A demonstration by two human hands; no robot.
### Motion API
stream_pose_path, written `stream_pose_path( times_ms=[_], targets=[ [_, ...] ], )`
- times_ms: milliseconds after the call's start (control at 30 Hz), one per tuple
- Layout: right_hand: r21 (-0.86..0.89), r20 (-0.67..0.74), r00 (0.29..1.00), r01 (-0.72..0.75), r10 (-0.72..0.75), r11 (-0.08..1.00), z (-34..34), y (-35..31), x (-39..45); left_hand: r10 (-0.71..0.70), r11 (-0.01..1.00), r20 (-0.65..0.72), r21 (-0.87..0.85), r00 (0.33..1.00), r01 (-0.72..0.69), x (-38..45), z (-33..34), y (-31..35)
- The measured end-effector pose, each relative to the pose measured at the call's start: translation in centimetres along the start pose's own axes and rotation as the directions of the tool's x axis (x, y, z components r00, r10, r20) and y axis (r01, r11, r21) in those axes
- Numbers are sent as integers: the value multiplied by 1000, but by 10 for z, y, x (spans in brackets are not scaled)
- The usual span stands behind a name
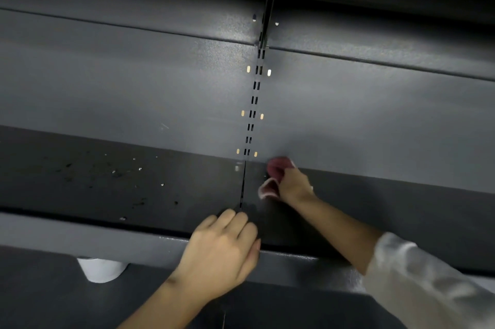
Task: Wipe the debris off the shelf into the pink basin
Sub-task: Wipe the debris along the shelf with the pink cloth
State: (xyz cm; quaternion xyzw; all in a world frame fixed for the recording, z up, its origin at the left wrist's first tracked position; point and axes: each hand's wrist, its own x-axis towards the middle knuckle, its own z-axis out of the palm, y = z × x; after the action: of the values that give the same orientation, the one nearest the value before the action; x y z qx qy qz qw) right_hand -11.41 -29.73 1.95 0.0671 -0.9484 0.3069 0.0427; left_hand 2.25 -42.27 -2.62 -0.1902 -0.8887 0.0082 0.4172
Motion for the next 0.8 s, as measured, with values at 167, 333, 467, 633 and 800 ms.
stream_pose_path(
  times_ms=[167, 333, 467, 633, 800],
  targets=[
    [-26, -91, 995, 43, -45, 999, -44, 47, 2, -31, 996, -19, 81, 999, 33, -16, -7, -23],
    [-414, 117, 983, -79, 139, 907, -55, 98, 1, -44, 992, -48, 115, 998, 49, -23, -16, -46],
    [-445, 17, 974, -197, 228, 874, -40, 86, 3, 34, 991, -55, 128, 998, -27, -31, -24, -66],
    [-220, -94, 925, -381, 369, 898, -4, 34, 7, 121, 993, -89, 23, 989, -120, -45, -23, -90],
    [-320, -4, 991, -130, 136, 939, 27, -21, 0, 104, 990, -117, -80, 988, -114, -49, -18, -91]
  ],
)
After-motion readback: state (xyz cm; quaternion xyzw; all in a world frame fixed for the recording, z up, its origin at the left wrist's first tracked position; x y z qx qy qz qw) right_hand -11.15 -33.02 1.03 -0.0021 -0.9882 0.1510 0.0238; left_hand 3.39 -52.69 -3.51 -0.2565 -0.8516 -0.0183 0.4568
